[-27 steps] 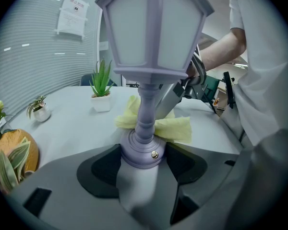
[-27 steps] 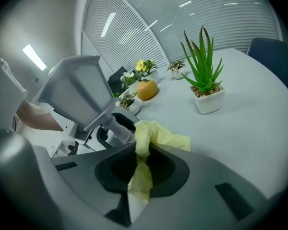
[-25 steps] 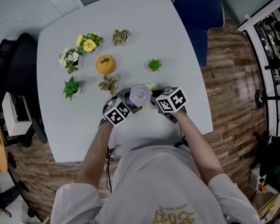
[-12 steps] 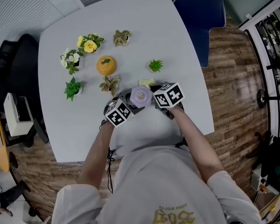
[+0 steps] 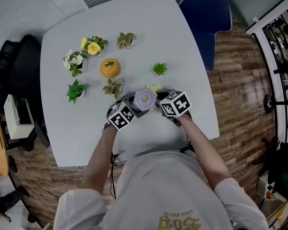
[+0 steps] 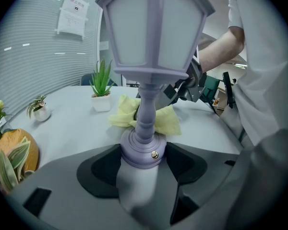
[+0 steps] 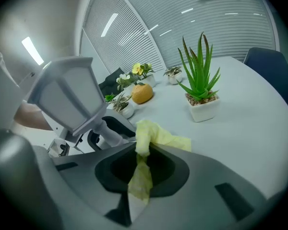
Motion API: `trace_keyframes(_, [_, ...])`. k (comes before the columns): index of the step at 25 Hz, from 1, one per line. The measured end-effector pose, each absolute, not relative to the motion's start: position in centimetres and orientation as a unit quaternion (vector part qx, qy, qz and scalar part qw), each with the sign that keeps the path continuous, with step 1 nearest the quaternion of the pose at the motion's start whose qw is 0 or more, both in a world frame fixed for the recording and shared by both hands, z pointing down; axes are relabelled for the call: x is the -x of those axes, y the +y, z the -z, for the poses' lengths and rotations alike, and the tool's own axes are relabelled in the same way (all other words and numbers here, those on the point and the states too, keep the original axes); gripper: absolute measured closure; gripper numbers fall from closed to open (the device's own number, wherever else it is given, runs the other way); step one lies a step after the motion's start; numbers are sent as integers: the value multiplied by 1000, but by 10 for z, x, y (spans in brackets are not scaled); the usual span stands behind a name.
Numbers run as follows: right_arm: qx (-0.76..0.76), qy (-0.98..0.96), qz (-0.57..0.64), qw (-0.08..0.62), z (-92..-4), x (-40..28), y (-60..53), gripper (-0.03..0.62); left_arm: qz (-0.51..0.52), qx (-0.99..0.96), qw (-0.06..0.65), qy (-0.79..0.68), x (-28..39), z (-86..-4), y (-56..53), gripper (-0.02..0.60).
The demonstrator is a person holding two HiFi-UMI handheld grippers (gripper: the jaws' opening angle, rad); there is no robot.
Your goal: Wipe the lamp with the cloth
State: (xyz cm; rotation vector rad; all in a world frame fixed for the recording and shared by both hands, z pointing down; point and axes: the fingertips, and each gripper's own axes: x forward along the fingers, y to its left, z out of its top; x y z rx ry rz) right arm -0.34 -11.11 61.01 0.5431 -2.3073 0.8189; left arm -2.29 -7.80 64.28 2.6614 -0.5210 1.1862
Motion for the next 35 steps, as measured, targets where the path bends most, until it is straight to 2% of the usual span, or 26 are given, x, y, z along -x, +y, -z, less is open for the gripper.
trace_keyframes(18, [-187,-867,-323,330,-614,-2,-70,537,-398,-896,90,-176,23,-643,-78,278])
trace_keyframes(25, [-152,-861,-288,392,-632,5,-42,539,-399,-895,90,-176,23,-644,-79,278])
trace_keyframes(35, [-143,-859,-283,401,-627,6,-42,539,-398,-896,87,-176,23,-644,-79,278])
